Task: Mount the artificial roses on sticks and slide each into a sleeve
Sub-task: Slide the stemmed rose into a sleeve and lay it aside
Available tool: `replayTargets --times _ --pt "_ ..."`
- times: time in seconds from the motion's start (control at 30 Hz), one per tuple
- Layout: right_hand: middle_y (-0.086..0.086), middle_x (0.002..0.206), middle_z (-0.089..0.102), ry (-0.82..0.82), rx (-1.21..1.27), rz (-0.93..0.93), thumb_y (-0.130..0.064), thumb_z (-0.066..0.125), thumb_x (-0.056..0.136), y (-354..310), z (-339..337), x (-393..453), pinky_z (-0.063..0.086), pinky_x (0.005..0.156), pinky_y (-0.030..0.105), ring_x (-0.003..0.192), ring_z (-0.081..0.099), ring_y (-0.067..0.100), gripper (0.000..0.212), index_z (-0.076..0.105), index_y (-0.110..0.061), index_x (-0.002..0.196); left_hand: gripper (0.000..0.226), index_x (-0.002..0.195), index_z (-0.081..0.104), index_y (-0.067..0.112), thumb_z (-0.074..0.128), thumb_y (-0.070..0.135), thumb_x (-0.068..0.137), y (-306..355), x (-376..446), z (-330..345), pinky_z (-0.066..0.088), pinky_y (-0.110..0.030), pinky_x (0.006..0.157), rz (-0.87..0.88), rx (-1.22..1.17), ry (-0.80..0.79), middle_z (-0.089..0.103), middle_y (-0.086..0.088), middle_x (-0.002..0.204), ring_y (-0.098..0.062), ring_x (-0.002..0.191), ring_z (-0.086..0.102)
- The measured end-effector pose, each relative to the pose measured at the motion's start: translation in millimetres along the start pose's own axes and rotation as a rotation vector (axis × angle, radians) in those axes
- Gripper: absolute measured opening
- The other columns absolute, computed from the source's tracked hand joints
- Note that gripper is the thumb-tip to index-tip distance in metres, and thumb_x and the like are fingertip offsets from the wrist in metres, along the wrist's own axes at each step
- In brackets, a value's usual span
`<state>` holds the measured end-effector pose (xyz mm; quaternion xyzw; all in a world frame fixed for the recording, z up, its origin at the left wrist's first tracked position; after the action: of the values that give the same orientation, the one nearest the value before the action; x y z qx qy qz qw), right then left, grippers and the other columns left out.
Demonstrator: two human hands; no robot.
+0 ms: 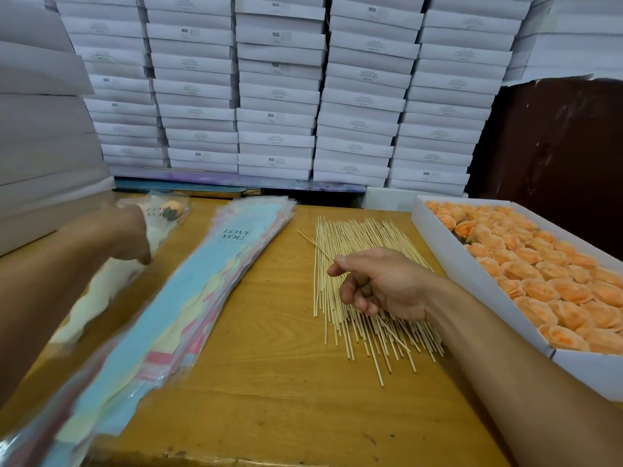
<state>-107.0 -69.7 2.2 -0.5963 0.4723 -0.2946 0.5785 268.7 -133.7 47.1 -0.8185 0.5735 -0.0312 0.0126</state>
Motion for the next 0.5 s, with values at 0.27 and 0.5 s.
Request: replayTargets --times 0.27,0.5 --pt "0.010 0.071 0.067 -0.006 0.003 0.000 -0.031 0.055 0.103 3.1 -0.4 1.7 0.042 0.041 0.023 0.051 0.054 0.014 0.029 0.060 -0.004 0.114 0.034 0.111 0.056 0.013 0.069 0.034 0.088 100.9 -38.0 -9.4 0.051 -0.036 0.074 0.309 -0.230 0.222 0.063 -0.009 0.107 -0.027 0.090 0.058" --pt "0.011 0.070 0.066 -0.003 0.008 -0.003 -0.031 0.056 0.102 2.0 0.2 2.4 0.041 0.041 0.022 0.050 0.054 0.014 0.029 0.061 -0.005 0.114 0.021 0.101 0.058 0.017 0.066 0.032 0.090 185.6 -76.0 9.7 0.047 -0.034 0.070 0.358 -0.477 0.240 0.065 -0.008 0.104 -0.031 0.091 0.060"
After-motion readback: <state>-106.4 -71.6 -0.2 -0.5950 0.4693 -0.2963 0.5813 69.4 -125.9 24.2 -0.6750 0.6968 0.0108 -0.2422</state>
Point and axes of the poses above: each hand's wrist, its own x-axis towards the middle knuckle, its own z-axis out of the palm, y = z × x, the point moved 5 cm from there along x, towards the middle knuckle
